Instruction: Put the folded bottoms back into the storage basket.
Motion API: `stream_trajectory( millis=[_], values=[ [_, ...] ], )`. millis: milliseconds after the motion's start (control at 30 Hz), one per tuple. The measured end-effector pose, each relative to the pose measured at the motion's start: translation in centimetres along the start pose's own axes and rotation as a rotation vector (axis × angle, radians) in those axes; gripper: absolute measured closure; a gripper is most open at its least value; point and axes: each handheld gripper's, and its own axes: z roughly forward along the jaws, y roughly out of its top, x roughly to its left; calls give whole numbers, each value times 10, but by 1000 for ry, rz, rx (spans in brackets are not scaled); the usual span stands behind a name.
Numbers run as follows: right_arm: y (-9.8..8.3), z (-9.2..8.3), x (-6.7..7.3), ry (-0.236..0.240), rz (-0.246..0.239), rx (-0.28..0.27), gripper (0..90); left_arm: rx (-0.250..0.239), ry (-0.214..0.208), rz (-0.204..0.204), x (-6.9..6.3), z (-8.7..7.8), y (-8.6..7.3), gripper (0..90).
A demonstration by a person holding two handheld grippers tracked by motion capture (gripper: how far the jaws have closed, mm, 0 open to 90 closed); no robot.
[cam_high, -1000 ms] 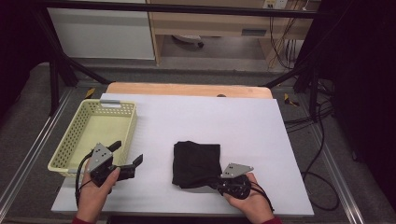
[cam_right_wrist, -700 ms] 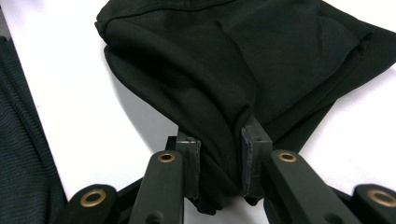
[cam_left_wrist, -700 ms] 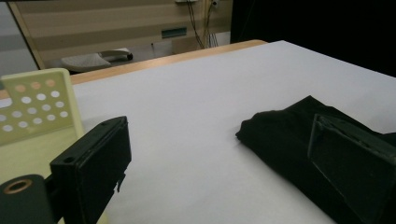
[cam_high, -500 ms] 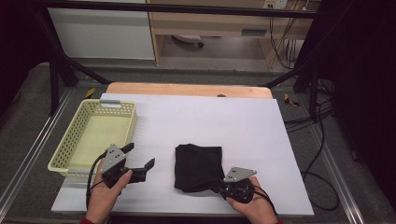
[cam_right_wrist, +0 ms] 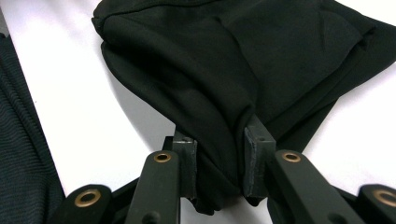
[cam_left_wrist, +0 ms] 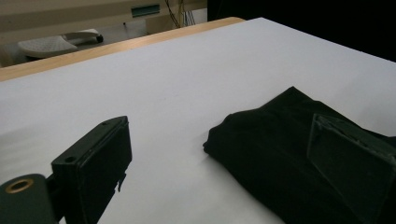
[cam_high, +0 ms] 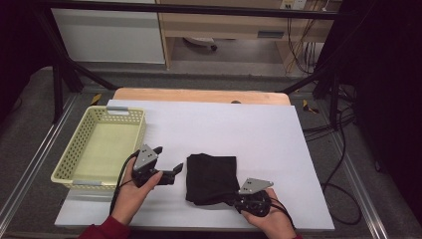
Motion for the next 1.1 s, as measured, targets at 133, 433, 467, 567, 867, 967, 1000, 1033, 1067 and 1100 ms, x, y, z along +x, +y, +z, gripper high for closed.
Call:
stream_trajectory(
  millis=[133,433,467,567,867,967,1000,1033,1067,1100],
  values=[
    [0,0,1,-1,-6,3,713,60,-22,15,-2,19,5,74],
    [0,1,2,-6,-15,5,711,104,-28,35,-4,49,2,85],
    [0,1,2,-6,-15,8,711,109,-25,35,-4,53,1,85],
    [0,1,2,-7,-14,8,710,117,-28,23,-2,60,-2,85],
    [0,2,3,-6,-21,9,710,152,-44,-20,-7,73,-4,99],
    [0,2,3,-6,-23,10,710,162,-39,-25,-9,77,-4,106],
    [0,2,3,-6,-23,10,709,171,-44,-22,-9,78,-5,121],
    [0,2,3,-6,-23,10,709,174,-44,-21,-10,79,-5,121],
    [0,2,3,-7,-23,10,709,175,-41,-17,-11,80,-5,132],
    [0,2,3,-7,-26,12,709,180,-33,-4,-11,81,-6,160]
  ],
)
